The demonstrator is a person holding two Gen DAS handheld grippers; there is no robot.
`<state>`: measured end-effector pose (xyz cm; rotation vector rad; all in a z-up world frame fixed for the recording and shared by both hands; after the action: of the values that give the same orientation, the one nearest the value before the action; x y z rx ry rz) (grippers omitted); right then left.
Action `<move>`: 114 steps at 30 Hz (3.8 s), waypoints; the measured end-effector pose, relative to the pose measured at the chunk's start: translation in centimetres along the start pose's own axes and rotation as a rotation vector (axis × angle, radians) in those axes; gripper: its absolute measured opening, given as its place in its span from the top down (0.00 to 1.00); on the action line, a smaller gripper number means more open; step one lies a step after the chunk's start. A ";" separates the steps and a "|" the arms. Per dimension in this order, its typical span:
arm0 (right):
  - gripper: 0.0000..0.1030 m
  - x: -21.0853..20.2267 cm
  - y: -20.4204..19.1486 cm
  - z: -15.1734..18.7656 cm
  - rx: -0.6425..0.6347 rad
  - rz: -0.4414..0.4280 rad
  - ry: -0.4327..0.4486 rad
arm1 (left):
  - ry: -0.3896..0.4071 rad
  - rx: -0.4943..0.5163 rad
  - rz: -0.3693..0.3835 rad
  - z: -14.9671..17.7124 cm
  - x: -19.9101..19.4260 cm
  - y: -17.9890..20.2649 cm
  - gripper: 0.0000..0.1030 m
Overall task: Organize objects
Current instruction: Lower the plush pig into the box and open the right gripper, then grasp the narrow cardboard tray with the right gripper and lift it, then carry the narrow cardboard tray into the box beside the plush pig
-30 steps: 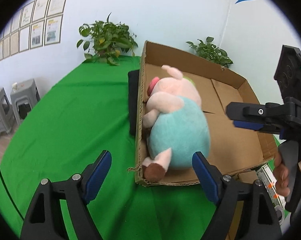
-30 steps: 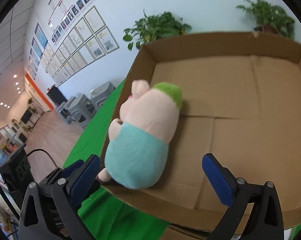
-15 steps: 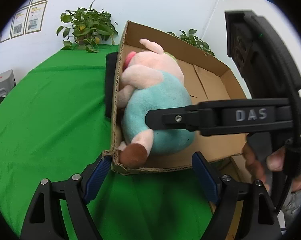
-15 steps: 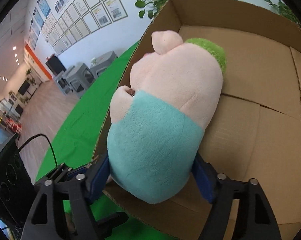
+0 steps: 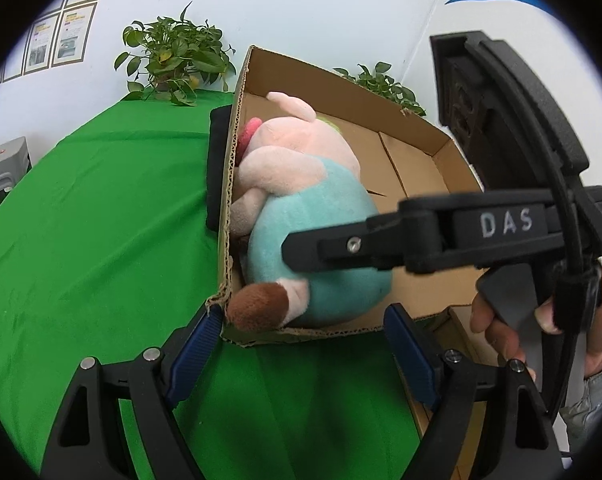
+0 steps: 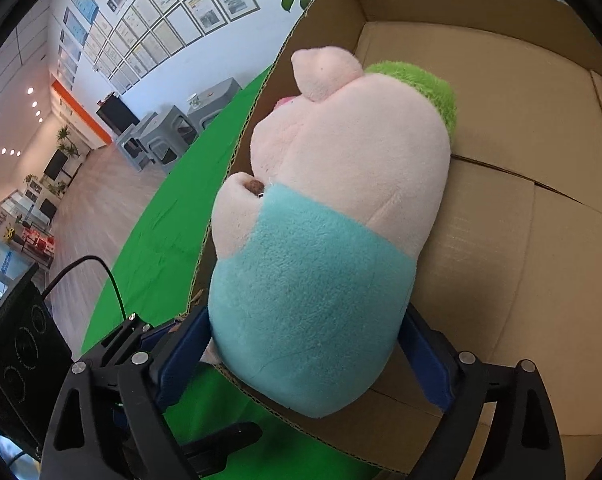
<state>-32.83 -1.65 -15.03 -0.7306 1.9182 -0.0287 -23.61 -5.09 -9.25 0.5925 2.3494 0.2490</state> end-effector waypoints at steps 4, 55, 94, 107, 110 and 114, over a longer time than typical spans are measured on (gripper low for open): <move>0.06 -3.1 0.5 -0.6 -0.016 0.043 0.110 | 0.018 0.008 -0.034 0.0 -1.2 0.2 0.20; 0.00 -20.8 3.2 26.8 -0.040 0.008 0.199 | -0.128 -0.032 0.208 8.9 -6.5 16.5 0.44; 0.14 -19.9 3.6 28.7 0.004 0.033 0.166 | -0.133 -0.021 0.074 9.6 -5.3 16.8 0.39; 0.81 -16.9 2.5 28.4 -0.054 0.126 0.130 | -0.226 -0.060 -0.063 13.4 -4.6 12.9 0.76; 0.80 -16.4 1.2 27.9 -0.045 0.080 0.126 | -0.225 -0.087 -0.091 13.3 -5.8 11.5 0.80; 0.67 -16.6 0.8 27.1 -0.022 0.047 0.153 | -0.218 -0.089 -0.098 13.4 -6.7 11.2 0.80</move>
<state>-5.96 15.34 -14.29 -0.7154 2.0840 -0.0351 -6.32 1.76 -11.55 0.4366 2.1380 0.2308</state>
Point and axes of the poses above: each gripper's, at about its wrist camera, not at the fingertips, and x roughly the way its jaws point, y to its right, z to its underside, the point moved 8 cm from there along x, roughly the way its jaws point
